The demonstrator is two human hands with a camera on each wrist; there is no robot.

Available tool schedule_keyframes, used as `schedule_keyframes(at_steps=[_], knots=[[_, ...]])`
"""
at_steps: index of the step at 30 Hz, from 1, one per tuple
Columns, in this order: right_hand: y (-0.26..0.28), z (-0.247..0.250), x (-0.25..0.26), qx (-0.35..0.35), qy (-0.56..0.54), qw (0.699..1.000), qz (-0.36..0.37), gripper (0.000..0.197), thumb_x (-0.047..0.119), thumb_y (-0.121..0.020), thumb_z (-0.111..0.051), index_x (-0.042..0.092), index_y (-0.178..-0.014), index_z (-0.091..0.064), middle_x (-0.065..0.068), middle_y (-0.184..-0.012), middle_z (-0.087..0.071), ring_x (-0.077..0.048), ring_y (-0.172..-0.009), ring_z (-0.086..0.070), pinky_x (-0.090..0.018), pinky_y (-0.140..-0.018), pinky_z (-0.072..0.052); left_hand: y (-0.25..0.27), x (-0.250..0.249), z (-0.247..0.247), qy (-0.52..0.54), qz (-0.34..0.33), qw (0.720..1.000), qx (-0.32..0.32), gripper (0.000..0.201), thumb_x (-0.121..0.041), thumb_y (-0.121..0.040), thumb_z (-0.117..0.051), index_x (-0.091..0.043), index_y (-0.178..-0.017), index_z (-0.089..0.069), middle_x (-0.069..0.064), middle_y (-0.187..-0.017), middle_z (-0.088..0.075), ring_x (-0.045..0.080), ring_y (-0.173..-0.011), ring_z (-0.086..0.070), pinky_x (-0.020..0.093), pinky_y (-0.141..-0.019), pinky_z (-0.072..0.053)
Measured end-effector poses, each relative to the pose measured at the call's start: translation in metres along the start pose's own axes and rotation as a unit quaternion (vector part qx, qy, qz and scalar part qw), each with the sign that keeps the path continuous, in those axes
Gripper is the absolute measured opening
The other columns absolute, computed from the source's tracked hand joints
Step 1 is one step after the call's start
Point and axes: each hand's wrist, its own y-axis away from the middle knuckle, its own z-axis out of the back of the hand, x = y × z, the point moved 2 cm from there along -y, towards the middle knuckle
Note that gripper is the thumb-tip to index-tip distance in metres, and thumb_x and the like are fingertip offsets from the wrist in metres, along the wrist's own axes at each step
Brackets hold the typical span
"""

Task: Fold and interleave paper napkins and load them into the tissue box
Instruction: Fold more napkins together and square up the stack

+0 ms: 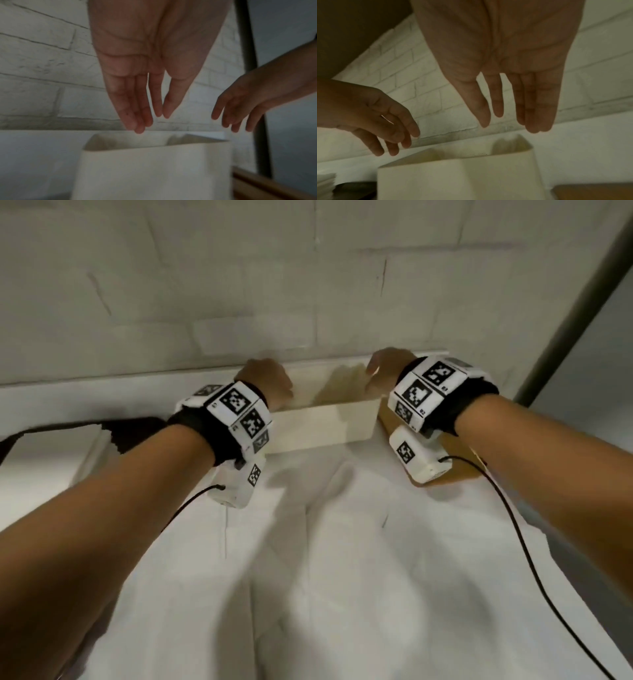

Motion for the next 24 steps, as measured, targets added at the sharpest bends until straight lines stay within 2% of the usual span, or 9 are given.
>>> schedule_keyframes(at_steps=[4, 6, 10, 12, 15, 17, 20, 22, 24], knots=[[0.063, 0.004, -0.019, -0.001, -0.023, 0.999, -0.028, 0.037, 0.022, -0.085, -0.058, 0.008, -0.119, -0.058, -0.014, -0.123, -0.059, -0.033, -0.113, -0.057, -0.04, -0.09, -0.046, 0.051, -0.016, -0.028, 0.117, -0.007, 0.982, 0.146, 0.034, -0.016, -0.092, -0.052, 0.001, -0.121, -0.056, 0.01, -0.107, -0.063, 0.021, -0.083, -0.059, 0.035, -0.082, -0.051], [0.094, -0.002, -0.027, 0.049, 0.016, 0.998, -0.037, 0.038, 0.022, -0.086, -0.057, 0.006, -0.121, -0.057, -0.015, -0.123, -0.06, -0.032, -0.112, -0.057, -0.037, -0.088, -0.047, 0.073, -0.018, -0.046, 0.116, -0.005, 0.971, 0.21, 0.035, -0.019, -0.091, -0.053, -0.001, -0.122, -0.055, 0.005, -0.101, -0.06, 0.019, -0.082, -0.058, 0.026, -0.076, -0.05], [0.147, -0.031, -0.055, 0.198, 0.046, 0.974, -0.099, 0.052, 0.024, -0.09, -0.057, 0.002, -0.135, -0.042, -0.013, -0.131, -0.055, -0.018, -0.096, -0.047, -0.013, -0.058, -0.036, 0.112, -0.021, -0.083, 0.099, -0.058, 0.95, 0.292, 0.027, -0.021, -0.091, -0.053, -0.008, -0.114, -0.057, 0.005, -0.1, -0.058, 0.019, -0.085, -0.057, 0.02, -0.067, -0.046], [0.172, -0.053, -0.079, 0.236, 0.063, 0.958, -0.153, 0.061, 0.034, -0.083, -0.064, 0.006, -0.133, -0.044, -0.009, -0.134, -0.052, -0.018, -0.101, -0.049, -0.016, -0.068, -0.042, 0.127, -0.023, -0.101, 0.106, -0.07, 0.938, 0.323, 0.028, -0.022, -0.091, -0.053, -0.008, -0.115, -0.057, 0.002, -0.093, -0.058, 0.019, -0.085, -0.057, 0.021, -0.069, -0.047], [0.198, -0.078, -0.107, 0.203, 0.091, 0.953, -0.204, 0.092, 0.055, -0.065, -0.071, 0.016, -0.139, -0.033, -0.006, -0.14, -0.043, -0.027, -0.126, -0.045, -0.037, -0.103, -0.04, 0.141, -0.029, -0.122, 0.136, -0.068, 0.922, 0.355, 0.02, -0.021, -0.091, -0.053, -0.01, -0.108, -0.055, -0.002, -0.08, -0.055, 0.015, -0.074, -0.056, 0.019, -0.068, -0.047], [0.205, -0.085, -0.115, 0.177, 0.073, 0.954, -0.23, 0.098, 0.057, -0.061, -0.073, 0.016, -0.139, -0.031, -0.007, -0.139, -0.043, -0.03, -0.128, -0.044, -0.042, -0.104, -0.039, 0.148, -0.033, -0.13, 0.149, -0.067, 0.915, 0.368, 0.017, -0.021, -0.091, -0.053, -0.01, -0.104, -0.053, -0.001, -0.078, -0.055, 0.013, -0.066, -0.054, 0.019, -0.065, -0.047], [0.208, -0.087, -0.121, 0.167, 0.011, 0.949, -0.268, 0.089, 0.059, -0.052, -0.077, 0.018, -0.125, -0.047, -0.005, -0.127, -0.056, -0.03, -0.115, -0.054, -0.043, -0.098, -0.044, 0.155, -0.038, -0.137, 0.168, -0.054, 0.905, 0.387, 0.019, -0.019, -0.091, -0.054, -0.01, -0.108, -0.051, 0.002, -0.078, -0.056, 0.014, -0.064, -0.054, 0.022, -0.066, -0.048], [0.208, -0.089, -0.125, 0.165, -0.01, 0.949, -0.268, 0.069, 0.057, -0.052, -0.078, 0.02, -0.108, -0.059, -0.003, -0.115, -0.063, -0.026, -0.103, -0.059, -0.038, -0.093, -0.048, 0.157, -0.039, -0.14, 0.197, -0.035, 0.897, 0.393, 0.024, -0.018, -0.09, -0.056, -0.009, -0.113, -0.052, 0.003, -0.078, -0.057, 0.015, -0.063, -0.054, 0.024, -0.065, -0.048], [0.21, -0.087, -0.125, 0.162, -0.052, 0.95, -0.263, 0.042, 0.045, -0.061, -0.078, 0.023, -0.093, -0.061, 0.0, -0.103, -0.064, -0.019, -0.081, -0.06, -0.027, -0.076, -0.05, 0.157, -0.041, -0.142, 0.227, -0.02, 0.892, 0.39, 0.024, -0.017, -0.09, -0.057, -0.009, -0.112, -0.052, 0.005, -0.078, -0.057, 0.015, -0.063, -0.054, 0.024, -0.064, -0.048]])
